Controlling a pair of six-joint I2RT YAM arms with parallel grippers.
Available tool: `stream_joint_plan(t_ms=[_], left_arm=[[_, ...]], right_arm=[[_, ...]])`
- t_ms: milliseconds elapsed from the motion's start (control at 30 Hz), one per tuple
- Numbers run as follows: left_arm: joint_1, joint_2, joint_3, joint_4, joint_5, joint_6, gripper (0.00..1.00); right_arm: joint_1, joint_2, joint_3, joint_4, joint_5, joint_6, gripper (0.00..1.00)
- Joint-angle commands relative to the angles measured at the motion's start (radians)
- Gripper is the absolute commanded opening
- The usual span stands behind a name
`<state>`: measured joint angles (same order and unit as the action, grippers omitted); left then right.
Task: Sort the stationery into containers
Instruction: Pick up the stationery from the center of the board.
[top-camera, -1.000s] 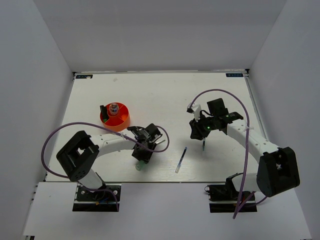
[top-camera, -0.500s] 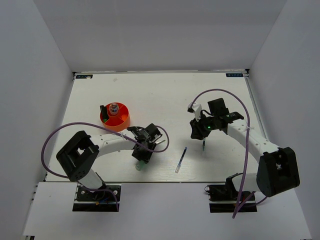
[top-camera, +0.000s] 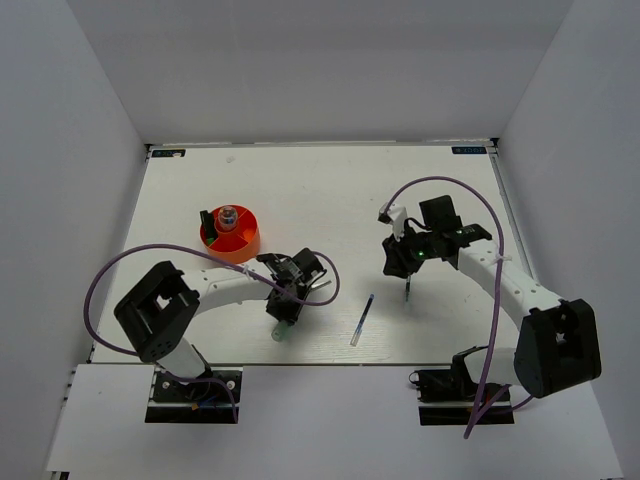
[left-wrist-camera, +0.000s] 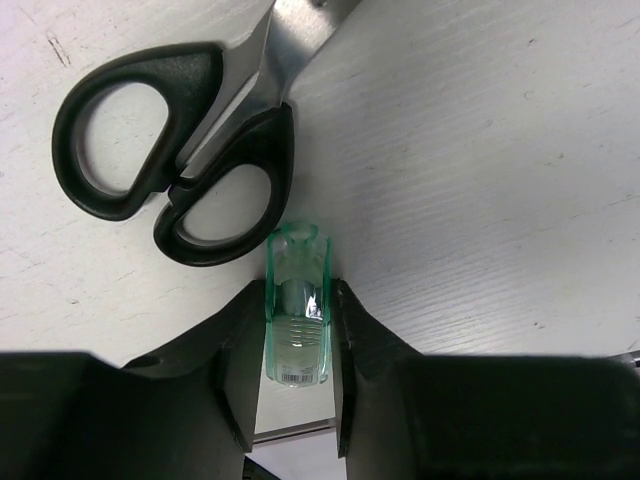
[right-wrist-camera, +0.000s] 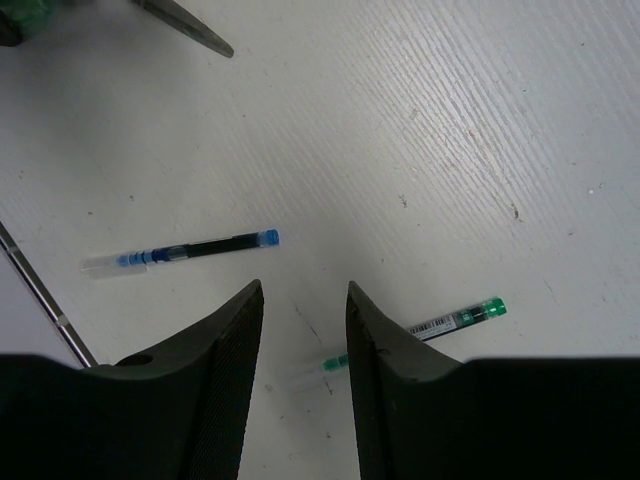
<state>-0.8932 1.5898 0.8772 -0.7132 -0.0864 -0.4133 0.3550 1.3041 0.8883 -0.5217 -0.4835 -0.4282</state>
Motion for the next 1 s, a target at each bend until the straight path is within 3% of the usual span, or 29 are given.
stream_joint_plan(t_ms=[0,133,200,267,367,400,633,767,967], left_arm=[[-0.018,0.035,-0.028,0.005,-0.035,-0.01,0.09],[-0.046,-0.057,0.052,-0.08,-0.032,0.001,0.0],[-0.046,-0.106,0.095,-0.13,-0.029,0.002,0.0],[-0.044,-0.169,0.155,-0.153,-0.036,0.016,0.0],[-0.024,-0.22,0.249,-0.224,-0.087,0.039,0.0],[-0.018,-0.226,0.265,-0.236,-0.099,0.053,0.0],[0.112,-0.278,0.445,-0.18,-0.228,0.145,0.0],[0.178,-0.3,0.486,-0.016,-0.271,0.257,0.0],[0.316,-0.312,0.431,0.305,-0.242,0.318,0.0]], right_arm=[[-0.011,-0.028,0.026,0.014,-0.03,-0.001,0.42],[-0.013,-0.032,0.028,0.011,-0.035,-0.001,0.42],[-0.014,-0.035,0.028,0.008,-0.035,0.0,0.37],[-0.016,-0.043,0.024,0.008,-0.04,0.0,0.3],[-0.014,-0.054,0.028,0.011,-0.043,0.003,0.02],[-0.016,-0.058,0.024,0.011,-0.047,0.002,0.0],[-0.017,-0.077,0.024,0.006,-0.075,0.008,0.0],[-0.016,-0.081,0.026,0.012,-0.101,0.014,0.01],[-0.013,-0.088,0.023,0.015,-0.118,0.017,0.02]])
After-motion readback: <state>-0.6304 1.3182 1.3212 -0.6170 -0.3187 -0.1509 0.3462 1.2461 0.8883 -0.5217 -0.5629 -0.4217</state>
